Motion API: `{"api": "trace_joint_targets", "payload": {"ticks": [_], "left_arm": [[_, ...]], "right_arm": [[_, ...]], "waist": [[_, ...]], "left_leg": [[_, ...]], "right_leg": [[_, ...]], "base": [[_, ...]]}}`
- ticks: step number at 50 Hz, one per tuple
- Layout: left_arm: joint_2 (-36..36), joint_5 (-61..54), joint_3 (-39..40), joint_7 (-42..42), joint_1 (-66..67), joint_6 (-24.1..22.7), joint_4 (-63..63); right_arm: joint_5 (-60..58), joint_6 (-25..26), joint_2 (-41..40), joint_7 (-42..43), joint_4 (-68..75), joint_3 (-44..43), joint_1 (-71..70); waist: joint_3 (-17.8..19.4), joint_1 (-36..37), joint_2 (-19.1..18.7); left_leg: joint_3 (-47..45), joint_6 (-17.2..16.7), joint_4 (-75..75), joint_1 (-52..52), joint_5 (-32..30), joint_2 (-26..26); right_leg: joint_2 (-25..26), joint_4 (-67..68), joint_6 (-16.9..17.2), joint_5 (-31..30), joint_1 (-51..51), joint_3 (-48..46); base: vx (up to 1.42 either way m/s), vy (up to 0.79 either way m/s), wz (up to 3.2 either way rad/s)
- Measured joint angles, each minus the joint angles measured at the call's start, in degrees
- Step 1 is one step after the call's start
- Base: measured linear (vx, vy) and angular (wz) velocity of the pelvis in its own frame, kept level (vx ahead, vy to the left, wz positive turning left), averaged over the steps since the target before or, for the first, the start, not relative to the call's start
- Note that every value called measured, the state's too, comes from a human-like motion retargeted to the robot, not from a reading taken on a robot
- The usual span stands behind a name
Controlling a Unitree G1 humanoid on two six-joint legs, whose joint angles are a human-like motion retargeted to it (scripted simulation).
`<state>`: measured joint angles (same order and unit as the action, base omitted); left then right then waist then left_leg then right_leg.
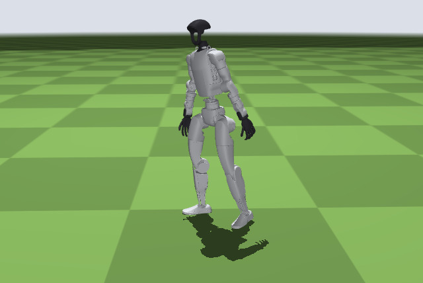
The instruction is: Kungfu
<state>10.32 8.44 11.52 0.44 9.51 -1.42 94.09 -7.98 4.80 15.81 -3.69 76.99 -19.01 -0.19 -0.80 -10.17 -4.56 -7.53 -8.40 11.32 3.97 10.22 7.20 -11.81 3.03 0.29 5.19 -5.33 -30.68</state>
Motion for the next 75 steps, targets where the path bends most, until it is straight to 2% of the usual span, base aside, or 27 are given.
{"api": "trace_joint_targets", "payload": {"ticks": [3, 8, 10, 15, 17, 19, 23, 25, 27, 29, 32, 35, 38, 42, 45, 47, 50, 53, 58, 62, 65, 67, 68, 70, 72, 73, 75], "left_arm": [[-0.38, 3.52, -2.47, -1.1, -3.12, -0.56, -3.21], [-0.64, 10.32, -8.93, -3.65, -8.21, -3.11, -10.2], [-0.64, 13.25, -10.74, -4.44, -10.49, -4.07, -12.65], [0.37, 18.14, -12.38, -7.3, -15.51, -6.4, -15.31], [1.0, 18.91, -12.51, -8.16, -16.31, -6.32, -14.78], [1.19, 19.19, -12.47, -8.13, -16.47, -5.82, -13.96], [1.4, 17.81, -11.83, -7.5, -15.51, -5.42, -12.07], [1.79, 16.59, -10.99, -8.3, -15.29, -4.91, -10.32], [1.38, 16.18, -9.32, -8.4, -13.7, -3.74, -8.78], [0.33, 13.78, -6.24, -7.85, -11.79, -2.69, -7.28], [-2.31, 1.98, -1.3, -8.37, -8.91, -2.51, -5.71], [-4.79, -16.13, 4.13, -14.59, -6.13, -2.51, -5.55], [-6.66, -33.8, 11.62, -22.66, -4.65, -1.0, -6.54], [-8.58, -58.65, 22.92, -29.3, -4.6, -1.44, -8.97], [-9.31, -80.43, 29.4, -30.95, -5.95, -2.65, -10.68], [-9.05, -91.45, 32.23, -30.07, -6.81, -3.5, -11.31], [-7.69, -96.51, 33.55, -27.61, -7.22, -4.33, -11.74], [-5.85, -89.93, 31.12, -26.35, -7.09, -5.7, -12.54], [-4.35, -75.61, 27.83, -26.29, -7.25, -5.98, -14.9], [-2.5, -66.15, 24.29, -23.54, -7.23, -4.1, -15.58], [1.21, -47.73, 18.4, -17.59, -5.45, -4.56, -15.21], [5.37, -25.78, 10.53, -13.59, -3.83, -6.79, -15.94], [8.05, -11.24, 6.24, -11.99, -3.56, -7.1, -16.56], [12.82, 23.21, -1.4, -10.09, -4.53, -7.12, -18.13], [15.54, 56.42, -7.91, -8.49, -6.26, -6.76, -21.05], [16.38, 69.44, -10.95, -6.72, -7.16, -6.24, -22.51], [17.33, 85.75, -16.39, -0.95, -8.57, -5.84, -23.69]], "right_arm": [[6.89, -0.87, -1.09, -2.22, -0.07, -0.79, 0.33], [7.18, -0.6, -2.96, -8.53, -1.96, -0.49, 1.0], [4.13, -0.98, -3.68, -9.55, -2.65, 0.73, 1.17], [-5.25, -4.13, -7.08, -5.8, -0.85, 5.51, 0.19], [-8.66, -5.95, -8.74, -4.76, 0.91, 7.74, 0.47], [-10.37, -6.76, -10.46, -3.45, 2.92, 10.18, 0.76], [-10.32, -6.9, -13.92, 0.15, 5.58, 14.32, 1.89], [-11.95, -6.66, -15.1, 5.49, 5.68, 15.2, 2.48], [-14.17, -6.85, -14.97, 8.79, 5.29, 15.89, 3.16], [-16.92, -7.65, -14.35, 7.64, 5.16, 16.44, 3.0], [-17.53, -7.89, -13.47, 1.98, 4.77, 15.25, 1.74], [-9.31, -8.79, -13.53, -0.54, 3.72, 11.97, 0.87], [6.98, -11.48, -14.81, -3.51, 2.08, 5.92, 0.74], [34.98, -14.85, -16.32, -13.86, 0.51, -3.81, 0.43], [56.16, -15.99, -16.51, -20.16, -0.48, -11.23, -0.24], [68.2, -17.42, -16.04, -21.35, -1.11, -15.3, -0.54], [79.99, -18.88, -14.8, -21.09, -1.16, -19.65, -0.28], [81.92, -18.6, -13.39, -21.31, -0.17, -21.68, 0.3], [74.64, -18.5, -11.17, -19.68, 1.21, -21.23, 1.9], [65.18, -18.1, -9.99, -16.84, 2.27, -19.37, 2.5], [51.38, -16.69, -8.44, -8.49, 4.39, -14.16, 2.57], [35.87, -16.96, -6.95, -3.23, 5.85, -8.57, 2.93], [26.1, -16.79, -6.08, -1.28, 6.68, -5.51, 3.14], [4.79, -14.22, -4.38, 1.29, 7.58, 0.25, 4.14], [-17.34, -10.61, -3.27, 1.77, 7.67, 5.18, 4.75], [-27.22, -9.04, -2.8, 1.83, 7.64, 7.75, 4.52], [-44.54, -7.43, -2.22, 2.53, 7.59, 12.32, 3.5]], "waist": [[0.0, -0.39, 0.06], [0.39, -1.7, 0.41], [0.98, -1.53, 0.86], [2.78, -3.4, 2.11], [2.15, -4.14, 2.52], [1.29, -4.58, 2.46], [0.69, -6.07, 1.52], [0.82, -6.87, 0.94], [0.05, -6.43, 1.8], [-0.8, -4.99, 3.47], [-0.58, -3.83, 4.18], [-0.2, -4.19, 4.4], [-0.03, -3.35, 5.33], [-0.77, -0.61, 6.5], [-0.76, -0.35, 6.56], [-0.82, -0.91, 6.29], [-1.21, -1.59, 5.94], [-0.92, -2.04, 5.74], [-0.33, -2.38, 5.18], [-0.27, -5.16, 3.72], [-0.02, -9.61, 1.62], [0.55, -11.5, 1.79], [0.85, -11.1, 2.33], [1.59, -7.62, 3.21], [2.06, -4.53, 3.77], [2.16, -3.45, 4.18], [2.2, -2.1, 4.58]], "left_leg": [[-1.15, -2.26, -0.71, -0.51, 1.94, 0.82], [0.04, 2.31, -2.48, 0.37, 7.85, -1.37], [-0.05, 2.88, -2.66, 0.59, 8.59, -2.29], [-0.08, 4.29, -3.35, 0.3, 8.31, -4.44], [0.0, 5.0, -3.83, 0.71, 7.54, -5.04], [0.22, 5.58, -4.18, 1.46, 6.89, -5.03], [1.33, 6.07, -4.72, 2.24, 5.95, -3.96], [2.1, 6.05, -4.08, 2.71, 6.08, -3.11], [1.65, 6.12, -4.39, 2.32, 5.99, -3.74], [-0.62, 6.3, -4.73, 1.8, 6.19, -5.05], [-3.88, 6.53, -5.02, 0.88, 6.56, -5.34], [-5.94, 6.72, -5.3, 0.18, 6.67, -5.54], [-7.75, 6.61, -5.79, -0.96, 6.73, -5.93], [-10.0, 6.03, -6.48, -2.14, 6.17, -5.87], [-10.14, 5.84, -6.54, -2.62, 5.55, -5.6], [-9.78, 5.75, -6.44, -2.6, 5.18, -5.42], [-9.12, 5.5, -6.31, -2.29, 4.69, -5.1], [-8.56, 5.3, -6.13, -1.93, 4.03, -4.82], [-7.93, 4.94, -5.62, -0.99, 3.35, -4.36], [-5.04, 4.16, -4.09, 1.59, 3.58, -3.02], [3.8, 1.92, -1.33, 5.62, 5.11, -2.84], [8.69, 0.82, 1.18, 7.56, 8.26, -4.67], [9.25, -0.13, 2.24, 7.87, 9.84, -5.35], [9.76, -2.83, 3.5, 7.56, 11.67, -6.12], [12.18, -4.9, 4.24, 7.22, 11.67, -7.36], [14.0, -4.89, 4.43, 7.08, 11.05, -8.52], [16.33, -3.8, 4.09, 6.57, 8.62, -10.19]], "right_leg": [[-0.15, -0.48, 0.35, -0.78, 0.63, -2.37], [-2.49, -0.63, 2.2, -3.55, 1.09, -5.26], [-3.66, -0.77, 3.28, -5.56, 0.87, -5.96], [-3.91, -1.5, 7.17, -6.25, 1.33, -0.39], [-1.89, 0.03, 8.53, -6.28, 0.73, 6.79], [0.89, 2.36, 8.39, -3.5, 0.18, 12.63], [1.43, 4.69, 10.63, -0.29, 2.24, 8.77], [1.85, 6.52, 10.17, 2.04, 2.21, 8.99], [2.81, 5.58, 8.17, 3.18, 2.83, 10.05], [3.65, 4.02, 5.7, 3.84, 3.41, 10.78], [4.09, 2.6, 3.89, 3.91, 3.93, 10.94], [3.76, 1.64, 4.14, 2.55, 4.14, 9.64], [2.35, 0.78, 6.33, 1.13, 4.66, 6.55], [1.86, 0.15, 7.76, 1.38, 4.93, 4.63], [2.24, -0.19, 7.98, 1.75, 5.38, 4.65], [2.52, -0.37, 8.08, 2.03, 5.76, 4.37], [2.83, -0.39, 7.8, 2.26, 6.01, 3.74], [3.13, -0.22, 7.34, 2.31, 6.18, 3.16], [4.11, 0.23, 6.97, 4.02, 5.77, 4.44], [8.63, 2.31, 6.25, 13.46, 3.56, 16.23], [15.02, 3.97, 2.46, 16.38, 0.41, 31.1], [15.23, 4.03, 1.58, 14.36, -0.01, 32.83], [13.84, 3.54, 1.79, 12.23, 0.43, 30.09], [12.09, 2.64, 1.68, 8.97, 1.41, 25.43], [11.59, 1.96, 1.72, 9.0, 2.24, 24.07], [11.45, 1.44, 1.75, 9.06, 2.67, 23.76], [11.07, 0.4, 2.02, 8.99, 3.31, 22.65]], "base": [[-0.11, 0.29, 0.83], [-0.07, 0.42, 0.57], [-0.06, 0.46, -0.05], [-0.09, 0.5, 0.02], [-0.01, 0.29, 0.13], [0.0, 0.25, 0.06], [-0.02, 0.14, 0.19], [0.03, 0.09, 0.13], [0.05, 0.05, -0.1], [0.0, 0.03, -0.85], [-0.06, 0.05, -0.87], [-0.08, 0.01, -0.55], [-0.09, -0.07, -0.48], [-0.03, -0.14, -0.46], [-0.07, -0.12, -0.08], [-0.04, -0.08, 0.13], [-0.04, -0.1, 0.19], [-0.07, -0.09, 0.17], [-0.1, -0.06, 0.13], [-0.11, -0.06, 0.58], [-0.11, -0.11, 1.0], [-0.11, -0.08, 0.7], [-0.13, -0.08, 0.05], [-0.12, -0.07, -0.48], [-0.09, -0.08, -0.44], [-0.09, -0.08, -0.37], [-0.07, -0.04, -0.4]]}}
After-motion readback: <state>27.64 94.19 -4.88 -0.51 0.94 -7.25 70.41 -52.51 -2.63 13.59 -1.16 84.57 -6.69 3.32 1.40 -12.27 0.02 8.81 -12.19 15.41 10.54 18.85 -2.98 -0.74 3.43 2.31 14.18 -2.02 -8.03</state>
